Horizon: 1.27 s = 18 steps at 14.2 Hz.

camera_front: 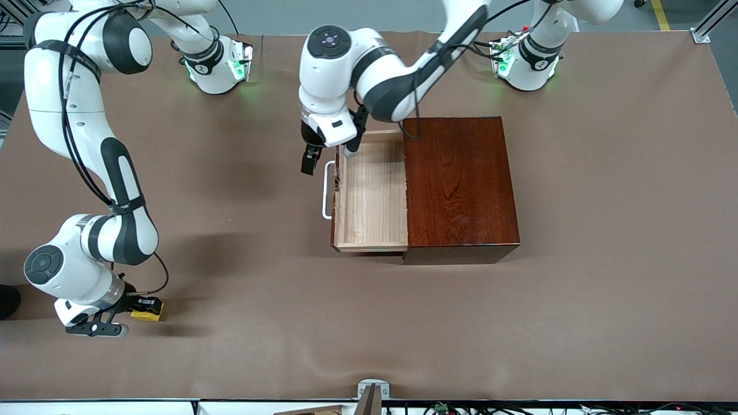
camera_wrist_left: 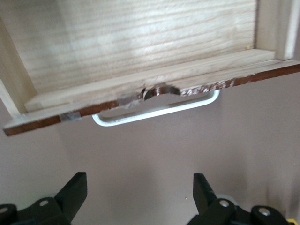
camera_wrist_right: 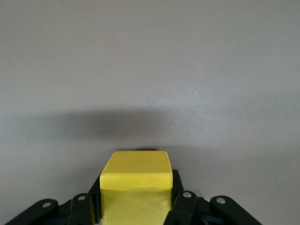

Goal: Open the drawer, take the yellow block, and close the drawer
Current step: 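Place the cube on the table with the right gripper while the left gripper lowers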

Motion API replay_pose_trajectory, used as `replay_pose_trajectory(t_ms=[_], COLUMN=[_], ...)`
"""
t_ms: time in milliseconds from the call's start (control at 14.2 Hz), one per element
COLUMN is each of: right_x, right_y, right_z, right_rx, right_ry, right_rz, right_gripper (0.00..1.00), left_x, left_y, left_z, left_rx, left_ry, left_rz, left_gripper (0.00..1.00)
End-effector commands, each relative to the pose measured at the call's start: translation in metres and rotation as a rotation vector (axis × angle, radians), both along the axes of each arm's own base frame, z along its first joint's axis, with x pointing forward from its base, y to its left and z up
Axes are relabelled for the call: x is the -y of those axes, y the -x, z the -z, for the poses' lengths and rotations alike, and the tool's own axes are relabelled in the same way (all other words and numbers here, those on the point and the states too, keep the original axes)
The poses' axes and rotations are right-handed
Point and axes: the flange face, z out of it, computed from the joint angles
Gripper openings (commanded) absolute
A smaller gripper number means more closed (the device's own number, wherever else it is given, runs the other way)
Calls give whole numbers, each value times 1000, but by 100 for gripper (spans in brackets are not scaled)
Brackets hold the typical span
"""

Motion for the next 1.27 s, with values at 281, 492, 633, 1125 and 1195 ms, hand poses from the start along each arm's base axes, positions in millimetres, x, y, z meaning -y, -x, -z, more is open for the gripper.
replay_pose_trajectory(t_ms=[281,492,633,1125,1195], right_x=[3,-1,2,-1,-2], right_y=[-3,-3,-5,9,17], right_z=[14,14,1,-109,-129], right_rx=[-14,-13,4,-89,-125], right_ry=[-32,-46,-44,-56,-62], right_rz=[23,58,75,64,68], right_gripper=[0,66,100,100,100], left_x=[4,-8,-10,-14,-15], left_y=[-28,-46,-50,-63,-65], left_z=[31,39,55,64,63], left_rx=[-51,-113,-133,-109,-102], left_ry=[35,59,44,58,65], left_rz=[-149,-216,-223,-180,-183], left_gripper=[100,100,100,100,100])
